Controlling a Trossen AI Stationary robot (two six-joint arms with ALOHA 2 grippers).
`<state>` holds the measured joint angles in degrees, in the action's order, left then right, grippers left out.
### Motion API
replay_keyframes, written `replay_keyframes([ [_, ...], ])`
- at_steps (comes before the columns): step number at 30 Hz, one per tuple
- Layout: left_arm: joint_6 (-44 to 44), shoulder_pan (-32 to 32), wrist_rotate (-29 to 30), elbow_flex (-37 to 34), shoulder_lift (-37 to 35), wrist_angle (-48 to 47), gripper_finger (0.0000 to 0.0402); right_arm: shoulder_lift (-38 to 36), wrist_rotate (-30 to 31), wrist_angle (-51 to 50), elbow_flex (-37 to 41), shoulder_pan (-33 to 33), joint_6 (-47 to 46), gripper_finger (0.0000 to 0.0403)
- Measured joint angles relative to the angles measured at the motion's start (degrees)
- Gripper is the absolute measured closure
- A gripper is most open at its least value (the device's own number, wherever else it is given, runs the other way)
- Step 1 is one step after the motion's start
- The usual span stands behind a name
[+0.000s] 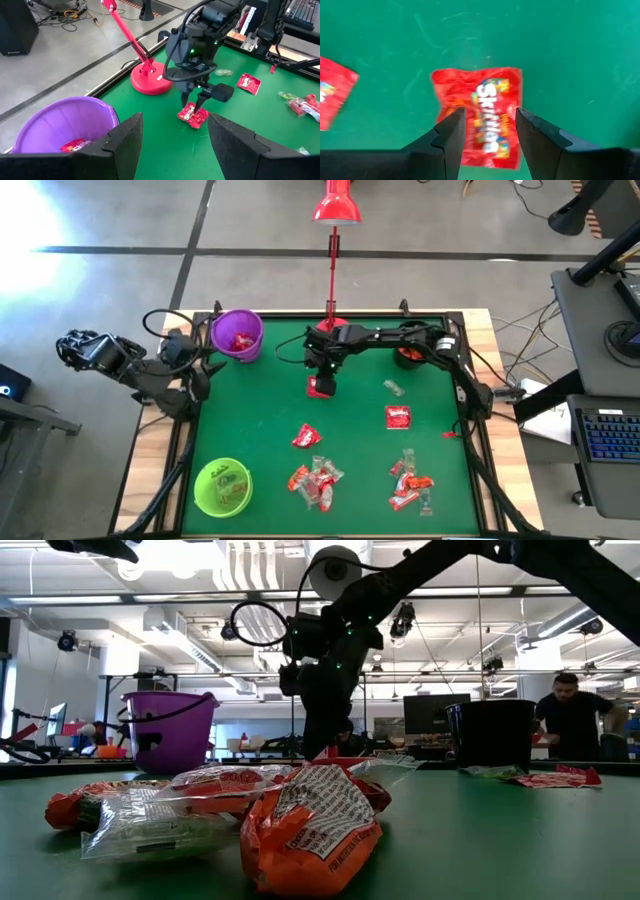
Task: Sort candy
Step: Put the red candy into the violet bucket
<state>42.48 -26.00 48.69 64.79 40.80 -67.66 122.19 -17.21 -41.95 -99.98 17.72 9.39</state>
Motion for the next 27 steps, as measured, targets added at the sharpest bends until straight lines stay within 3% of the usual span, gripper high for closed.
replay_keyframes([
  [4,0.0,0.0,0.0,0.0,0.0,0.0,0.0196,0.2,5.5,0.7,0.0,0.0,2.6,0.0236],
  [27,-1.5,0.0,0.5,0.0,0.0,-0.1,0.0196,4.5,2.6,0.5,-0.2,-0.1,2.7,0.025],
])
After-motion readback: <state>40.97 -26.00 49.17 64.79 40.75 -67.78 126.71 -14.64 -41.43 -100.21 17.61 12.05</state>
